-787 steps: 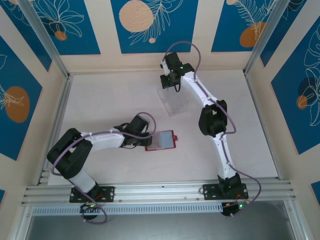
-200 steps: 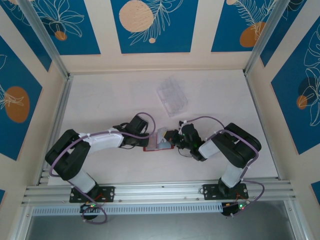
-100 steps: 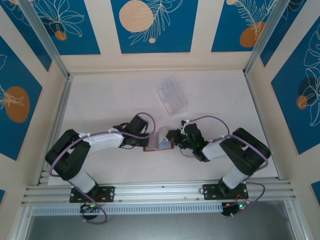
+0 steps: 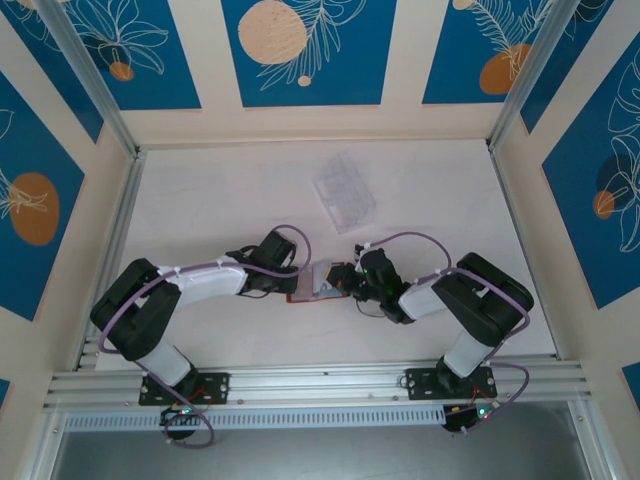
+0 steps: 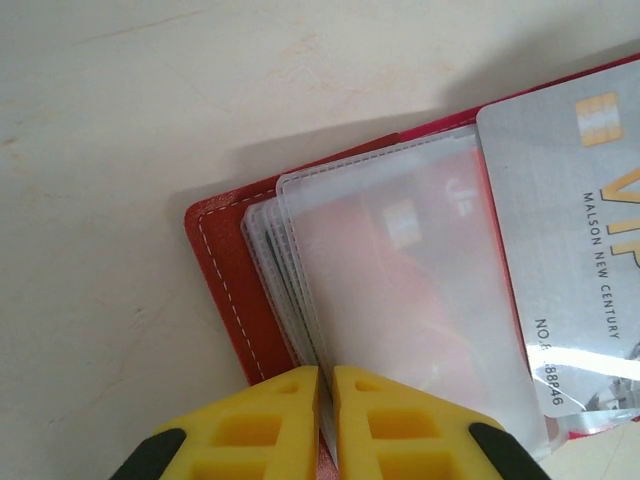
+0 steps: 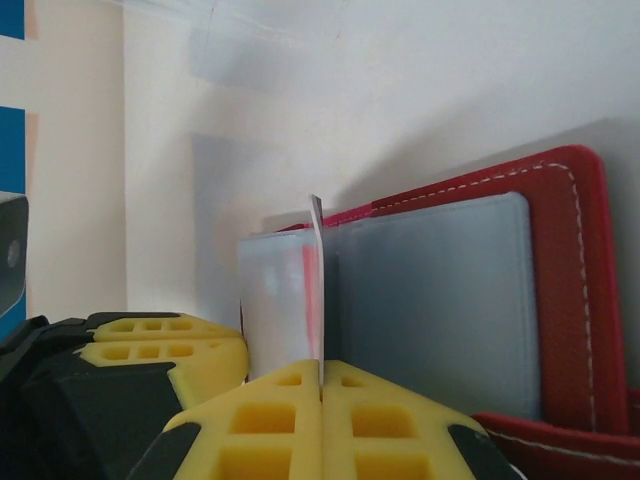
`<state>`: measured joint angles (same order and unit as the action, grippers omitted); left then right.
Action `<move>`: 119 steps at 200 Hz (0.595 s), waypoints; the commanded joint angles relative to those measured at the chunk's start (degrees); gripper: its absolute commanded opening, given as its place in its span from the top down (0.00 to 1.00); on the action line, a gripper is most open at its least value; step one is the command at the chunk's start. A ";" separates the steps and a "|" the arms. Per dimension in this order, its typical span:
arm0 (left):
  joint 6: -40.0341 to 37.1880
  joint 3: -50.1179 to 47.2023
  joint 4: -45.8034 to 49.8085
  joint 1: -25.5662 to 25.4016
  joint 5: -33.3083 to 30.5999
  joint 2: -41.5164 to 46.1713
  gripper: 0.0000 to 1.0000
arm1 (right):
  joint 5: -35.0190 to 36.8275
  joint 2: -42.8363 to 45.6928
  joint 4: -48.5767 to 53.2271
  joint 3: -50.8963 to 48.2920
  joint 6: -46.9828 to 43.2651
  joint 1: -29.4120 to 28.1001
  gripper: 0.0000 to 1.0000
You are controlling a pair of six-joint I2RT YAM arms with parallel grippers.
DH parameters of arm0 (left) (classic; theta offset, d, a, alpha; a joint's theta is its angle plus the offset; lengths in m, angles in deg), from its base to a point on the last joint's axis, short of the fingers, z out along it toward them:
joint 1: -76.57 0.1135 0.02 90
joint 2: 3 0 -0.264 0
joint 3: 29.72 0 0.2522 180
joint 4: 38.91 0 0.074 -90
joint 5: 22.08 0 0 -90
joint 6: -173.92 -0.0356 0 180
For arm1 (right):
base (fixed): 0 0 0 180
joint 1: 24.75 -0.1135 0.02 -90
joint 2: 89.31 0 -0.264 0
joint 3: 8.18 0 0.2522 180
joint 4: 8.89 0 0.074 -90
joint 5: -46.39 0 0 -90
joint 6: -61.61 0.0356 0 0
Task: Put the credit cards into the card holder
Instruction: Insert the credit card into the card slot.
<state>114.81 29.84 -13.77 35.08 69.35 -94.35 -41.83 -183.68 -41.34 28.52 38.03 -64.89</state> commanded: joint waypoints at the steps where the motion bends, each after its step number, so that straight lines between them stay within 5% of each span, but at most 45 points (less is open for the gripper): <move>1: -0.92 -1.15 3.74 -0.70 0.96 -1.57 0.89 | 2.40 -0.53 1.02 1.93 -2.14 -1.25 1.00; 119: -0.97 -0.89 4.23 -0.77 0.94 -1.90 0.88 | 4.81 -1.93 0.74 0.09 -3.25 -2.52 1.00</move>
<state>114.81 29.84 -13.75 35.06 69.35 -94.35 -38.92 -184.90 -41.65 29.53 36.10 -66.92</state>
